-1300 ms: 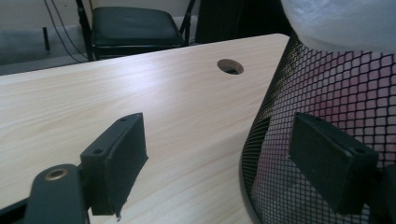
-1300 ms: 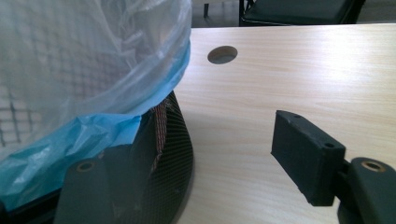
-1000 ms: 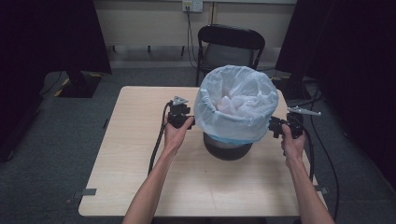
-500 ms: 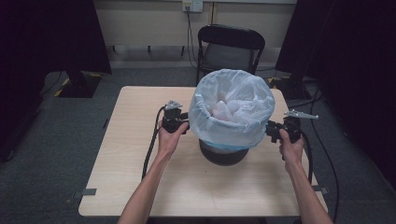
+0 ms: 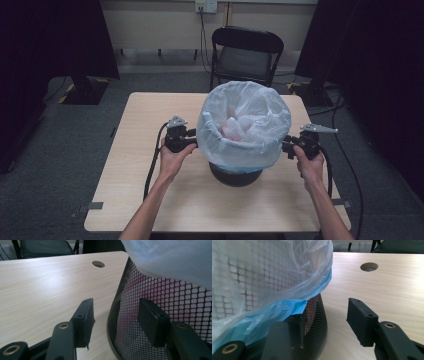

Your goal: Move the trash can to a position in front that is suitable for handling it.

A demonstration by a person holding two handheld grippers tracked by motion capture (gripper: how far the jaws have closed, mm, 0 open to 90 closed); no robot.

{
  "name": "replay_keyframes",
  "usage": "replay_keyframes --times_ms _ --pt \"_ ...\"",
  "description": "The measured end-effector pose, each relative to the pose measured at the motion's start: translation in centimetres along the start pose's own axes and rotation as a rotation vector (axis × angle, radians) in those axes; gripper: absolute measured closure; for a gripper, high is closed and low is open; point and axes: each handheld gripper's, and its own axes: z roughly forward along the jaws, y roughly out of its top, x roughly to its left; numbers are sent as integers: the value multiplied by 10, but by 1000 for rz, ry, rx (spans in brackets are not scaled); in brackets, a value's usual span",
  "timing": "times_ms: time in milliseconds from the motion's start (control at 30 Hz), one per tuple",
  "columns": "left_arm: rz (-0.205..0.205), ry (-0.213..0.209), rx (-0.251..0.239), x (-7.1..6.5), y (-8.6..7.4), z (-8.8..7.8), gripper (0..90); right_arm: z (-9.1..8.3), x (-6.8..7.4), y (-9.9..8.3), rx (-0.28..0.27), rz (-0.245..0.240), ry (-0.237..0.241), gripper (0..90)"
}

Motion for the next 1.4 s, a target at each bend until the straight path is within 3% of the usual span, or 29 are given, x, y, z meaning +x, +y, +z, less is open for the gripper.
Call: replay_keyframes --times_ms 267,733,900,1400 --pt "16 -22 -13 -7 -10 -18 464 -4 10 -6 0 -14 31 522" --pt "-2 -11 -43 -13 -26 -52 441 -4 35 -12 12 -41 60 518" --pt "19 5 -31 -13 -28 -62 439 -2 44 -14 15 -45 57 521" --pt "11 -60 -29 -11 -43 -99 410 -5 71 -21 48 -95 126 496"
